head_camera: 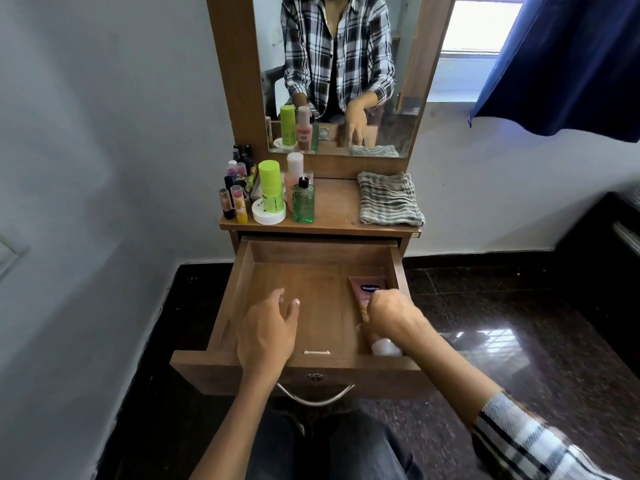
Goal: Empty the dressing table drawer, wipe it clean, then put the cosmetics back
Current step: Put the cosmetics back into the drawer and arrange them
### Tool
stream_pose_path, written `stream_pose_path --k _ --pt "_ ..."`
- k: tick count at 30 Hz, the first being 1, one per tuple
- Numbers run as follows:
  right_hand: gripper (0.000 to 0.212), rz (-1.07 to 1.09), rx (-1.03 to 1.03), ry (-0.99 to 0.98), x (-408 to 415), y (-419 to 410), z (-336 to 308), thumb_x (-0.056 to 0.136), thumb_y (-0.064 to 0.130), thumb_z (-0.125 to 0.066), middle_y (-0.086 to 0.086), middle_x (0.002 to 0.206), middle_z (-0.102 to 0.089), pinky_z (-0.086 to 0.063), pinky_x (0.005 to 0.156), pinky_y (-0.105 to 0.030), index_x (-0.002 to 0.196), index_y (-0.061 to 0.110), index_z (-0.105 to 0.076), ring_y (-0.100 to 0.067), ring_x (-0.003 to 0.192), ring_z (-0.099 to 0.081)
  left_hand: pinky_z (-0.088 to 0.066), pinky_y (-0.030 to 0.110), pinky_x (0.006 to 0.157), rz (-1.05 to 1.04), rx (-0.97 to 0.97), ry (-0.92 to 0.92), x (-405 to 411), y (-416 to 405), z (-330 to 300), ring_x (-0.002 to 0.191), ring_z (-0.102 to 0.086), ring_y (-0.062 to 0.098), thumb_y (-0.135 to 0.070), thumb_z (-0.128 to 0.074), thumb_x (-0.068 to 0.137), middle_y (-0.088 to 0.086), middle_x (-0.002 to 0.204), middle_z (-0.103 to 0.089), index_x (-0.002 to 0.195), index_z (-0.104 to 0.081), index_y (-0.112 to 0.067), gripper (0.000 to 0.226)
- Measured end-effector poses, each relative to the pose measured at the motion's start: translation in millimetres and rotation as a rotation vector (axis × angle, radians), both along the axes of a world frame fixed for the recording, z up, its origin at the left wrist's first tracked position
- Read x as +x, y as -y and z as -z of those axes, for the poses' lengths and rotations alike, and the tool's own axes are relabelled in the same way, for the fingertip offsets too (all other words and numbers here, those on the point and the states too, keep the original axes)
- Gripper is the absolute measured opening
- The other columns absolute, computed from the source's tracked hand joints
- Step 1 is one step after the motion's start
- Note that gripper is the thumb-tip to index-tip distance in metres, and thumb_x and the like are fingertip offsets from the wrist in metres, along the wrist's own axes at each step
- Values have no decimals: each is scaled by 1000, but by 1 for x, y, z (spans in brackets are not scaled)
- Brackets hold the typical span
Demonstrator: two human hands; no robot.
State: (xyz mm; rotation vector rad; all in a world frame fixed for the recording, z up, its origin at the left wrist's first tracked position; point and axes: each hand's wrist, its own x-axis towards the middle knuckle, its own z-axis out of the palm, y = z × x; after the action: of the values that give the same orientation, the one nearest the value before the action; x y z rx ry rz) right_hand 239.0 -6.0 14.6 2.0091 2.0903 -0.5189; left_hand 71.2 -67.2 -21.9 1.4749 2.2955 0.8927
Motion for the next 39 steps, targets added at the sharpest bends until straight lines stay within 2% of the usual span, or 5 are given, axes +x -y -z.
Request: stream_pose_path --k 13,19,26,34,39 --pt "9 548 -153 -1218 -80 -182 -59 91 4 -58 -9 74 -60 -55 53 -23 82 1 -58 -13 60 -58 -34 14 83 14 -98 -10 1 4 -5 108 -55 2 -56 -42 90 -16 125 -57 133 -44 -32 49" --pt "22 527 -168 -1131 -107 -211 -56 91 21 -61 -3 70 -57 -45 33 -16 76 7 -53 -11 56 -56 -29 12 84 16 -114 -4 -1 2 -5 109 -52 -3 -58 -40 89 -20 125 -55 135 -39 -37 50" --pt "36 477 -203 -995 -114 -220 -61 92 33 -58 2 63 -50 -52 70 -23 66 11 -48 -9 54 -49 -30 12 86 -1 -118 31 0 2 -4 109 -53 -3 -58 -43 88 -22 124 -55 136 -38 -38 52" --pt "33 466 -215 -898 -122 -224 -64 93 23 -58 4 44 -49 -45 38 -19 64 12 -46 -7 49 -46 -28 9 83 6 -137 21 0 1 -4 105 -54 -6 -59 -40 88 -23 122 -56 136 -36 -38 53" --pt "26 497 -203 -1035 -120 -230 -60 96 15 -52 0 66 -50 -52 79 -27 71 9 -47 -10 55 -48 -31 9 82 6 -125 20 0 3 -5 100 -53 -7 -59 -40 88 -21 119 -59 137 -37 -37 54"
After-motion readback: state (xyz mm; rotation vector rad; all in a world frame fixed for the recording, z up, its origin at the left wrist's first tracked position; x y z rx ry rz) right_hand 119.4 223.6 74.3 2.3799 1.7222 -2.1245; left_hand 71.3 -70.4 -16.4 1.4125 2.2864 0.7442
